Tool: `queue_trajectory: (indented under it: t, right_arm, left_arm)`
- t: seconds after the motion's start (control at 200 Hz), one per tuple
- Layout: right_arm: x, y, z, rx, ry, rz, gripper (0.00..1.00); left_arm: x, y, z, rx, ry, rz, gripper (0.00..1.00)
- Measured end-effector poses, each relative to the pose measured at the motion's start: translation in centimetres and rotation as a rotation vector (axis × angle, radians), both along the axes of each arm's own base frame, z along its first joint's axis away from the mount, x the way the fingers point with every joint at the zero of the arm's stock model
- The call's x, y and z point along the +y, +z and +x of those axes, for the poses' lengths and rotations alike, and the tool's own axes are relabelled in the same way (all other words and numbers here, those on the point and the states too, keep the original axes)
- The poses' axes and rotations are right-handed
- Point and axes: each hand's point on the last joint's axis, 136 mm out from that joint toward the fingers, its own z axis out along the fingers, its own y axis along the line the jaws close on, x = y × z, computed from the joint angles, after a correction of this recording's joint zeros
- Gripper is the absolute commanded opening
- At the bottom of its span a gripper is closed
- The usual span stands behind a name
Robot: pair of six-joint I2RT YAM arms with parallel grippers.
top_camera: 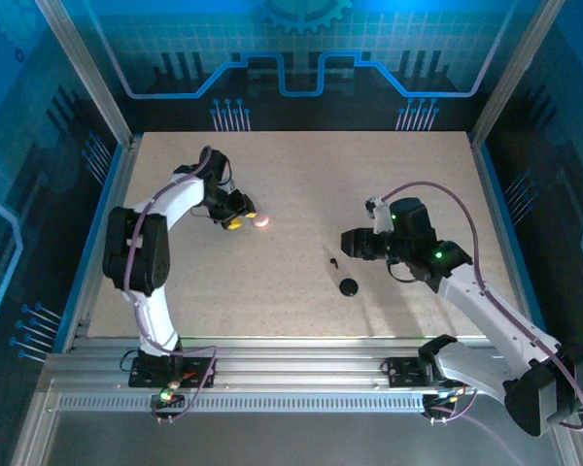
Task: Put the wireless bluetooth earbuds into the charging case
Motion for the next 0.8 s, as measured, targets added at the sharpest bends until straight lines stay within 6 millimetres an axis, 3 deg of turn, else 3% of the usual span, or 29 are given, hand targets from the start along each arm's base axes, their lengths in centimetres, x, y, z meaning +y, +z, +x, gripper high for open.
queue_trajectory:
  t: [0.135,0.23,0.315,0.49,0.59,0.8]
  right_arm:
    - [-0.5,-0.4,-0.1,0.084,-0.005,-0.075,0.47]
    - [-0.9,-1.1,-0.3,0.151,-0.016,-0.126,0.51]
    - [-1.5,-2.1,-0.3,0.22,-0.033,-0.183,0.53]
    - [-2.7,-4.5,-0.3,0.372,-0.084,-0.301,0.55]
    - [-3.3,-6.4,-0.6,0.476,-0.113,-0.363,0.58]
    - [-3.8,-9.8,-2.0,0.651,-0.136,-0.46,0.63]
  left_arm:
    - [-1.4,3.7,-2.0,-0.103,-0.076,0.051,0.44]
    - [-2.7,4.6,-4.4,-0.128,-0.142,0.083,0.44]
    - [-3.2,3.9,-6.7,-0.09,-0.183,0.125,0.43]
    - [-2.0,1.0,-11.2,0.018,-0.224,0.273,0.44]
    - [-1.7,0.3,-13.9,0.055,-0.232,0.31,0.44]
    - [-1.2,-0.3,-16.4,0.076,-0.208,0.332,0.44]
